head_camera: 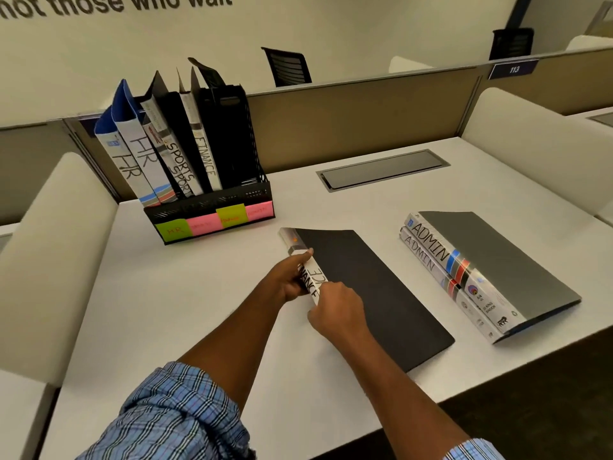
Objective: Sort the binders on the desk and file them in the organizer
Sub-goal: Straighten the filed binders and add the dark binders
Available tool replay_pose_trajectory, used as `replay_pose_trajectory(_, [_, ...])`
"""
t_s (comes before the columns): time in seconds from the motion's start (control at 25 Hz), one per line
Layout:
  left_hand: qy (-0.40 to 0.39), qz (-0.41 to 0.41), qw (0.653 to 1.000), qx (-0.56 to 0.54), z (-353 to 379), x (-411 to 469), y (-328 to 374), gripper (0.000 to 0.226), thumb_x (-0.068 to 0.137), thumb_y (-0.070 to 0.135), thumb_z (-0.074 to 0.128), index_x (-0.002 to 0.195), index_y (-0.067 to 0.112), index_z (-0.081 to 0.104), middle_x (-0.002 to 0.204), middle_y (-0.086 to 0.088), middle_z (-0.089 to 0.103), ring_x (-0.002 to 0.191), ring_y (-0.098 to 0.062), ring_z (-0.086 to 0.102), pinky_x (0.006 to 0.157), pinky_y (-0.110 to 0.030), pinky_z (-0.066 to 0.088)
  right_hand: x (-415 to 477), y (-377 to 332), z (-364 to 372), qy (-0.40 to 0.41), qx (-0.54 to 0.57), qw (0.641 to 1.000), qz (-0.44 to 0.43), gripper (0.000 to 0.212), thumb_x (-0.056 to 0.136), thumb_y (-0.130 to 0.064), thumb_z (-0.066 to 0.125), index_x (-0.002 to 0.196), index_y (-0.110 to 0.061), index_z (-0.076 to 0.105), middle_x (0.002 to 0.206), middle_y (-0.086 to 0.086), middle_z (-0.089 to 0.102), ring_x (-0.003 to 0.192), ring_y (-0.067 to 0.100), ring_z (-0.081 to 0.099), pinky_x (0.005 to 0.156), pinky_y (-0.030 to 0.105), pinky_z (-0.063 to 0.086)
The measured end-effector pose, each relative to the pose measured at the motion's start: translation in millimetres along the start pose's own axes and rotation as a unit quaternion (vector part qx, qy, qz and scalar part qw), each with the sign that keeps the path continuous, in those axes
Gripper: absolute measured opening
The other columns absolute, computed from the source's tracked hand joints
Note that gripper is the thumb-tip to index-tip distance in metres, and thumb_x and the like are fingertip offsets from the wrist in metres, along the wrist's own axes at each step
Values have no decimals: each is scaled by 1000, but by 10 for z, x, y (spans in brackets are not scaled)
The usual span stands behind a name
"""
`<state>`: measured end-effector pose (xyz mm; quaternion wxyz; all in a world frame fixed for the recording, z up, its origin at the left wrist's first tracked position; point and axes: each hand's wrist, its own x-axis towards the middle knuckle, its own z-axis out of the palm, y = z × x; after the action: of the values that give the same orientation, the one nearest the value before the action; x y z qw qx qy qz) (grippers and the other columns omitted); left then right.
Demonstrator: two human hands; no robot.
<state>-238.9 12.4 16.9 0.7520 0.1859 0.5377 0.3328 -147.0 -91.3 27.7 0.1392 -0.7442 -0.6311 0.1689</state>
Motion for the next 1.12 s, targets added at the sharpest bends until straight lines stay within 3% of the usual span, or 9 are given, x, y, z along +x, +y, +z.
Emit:
replay_pose_trajectory(0.12, [51,61,996,46,-80,-85,282,47,81,12,68,121,4,46,95,-18,62,85,-31,64,70,-45,54,75,-224,-46,30,31,999,-10,47,84,-32,67,125,-12,55,118,9,63,103,25,62,86,34,55])
replay_pose_trajectory(0.24, [61,111,992,17,-188,-217,580,45,80,10,65,120,6,46,95,-17,61,87,-31,63,77,-46,54,147,-399,-13,57,58,996,-31,60,86,-34,67,137,-12,44,137,9,52,124,27,51,101,38,48])
replay_pose_trajectory(0.4, [57,166,984,-12,-339,-401,975,23,78,6,60,100,6,52,78,-11,55,70,-24,59,64,-37,52,249,-493,81,89,115,989,-5,85,80,-42,73,146,-13,27,151,6,35,140,25,32,115,45,30])
replay_pose_trajectory(0.52, [63,202,976,-43,-456,-536,1259,14,80,6,59,92,7,52,74,-10,55,66,-23,58,60,-35,50,354,-537,170,107,93,990,10,90,82,-42,70,150,-13,17,158,6,19,146,25,15,119,45,14])
replay_pose_trajectory(0.72, [72,298,950,-65,-492,-798,1549,23,77,4,67,97,9,56,81,-11,62,78,-26,63,63,-38,55,671,-768,146,133,26,990,44,93,86,-30,69,152,-28,3,158,8,14,145,34,12,115,59,18])
replay_pose_trajectory(0.92, [64,444,891,70,-324,-1153,1892,22,81,10,69,98,13,57,94,-12,65,95,-30,65,80,-43,57,1156,-1084,1,182,160,970,-16,87,87,-13,66,152,-30,11,153,9,28,140,32,28,107,54,38])
replay_pose_trajectory(1.0, [74,507,847,139,-265,-1284,2048,19,83,15,68,99,13,59,102,-14,65,99,-30,64,83,-42,56,1379,-1245,-54,197,256,944,-67,86,85,-3,66,152,-27,17,154,8,29,141,29,28,106,52,41])
replay_pose_trajectory(1.12, [99,590,771,217,-254,-1420,2249,30,84,17,69,107,0,61,104,-15,66,99,-25,65,82,-35,56,1661,-1559,-88,212,379,888,-152,86,84,8,62,151,-25,20,154,5,30,143,23,27,106,46,42])
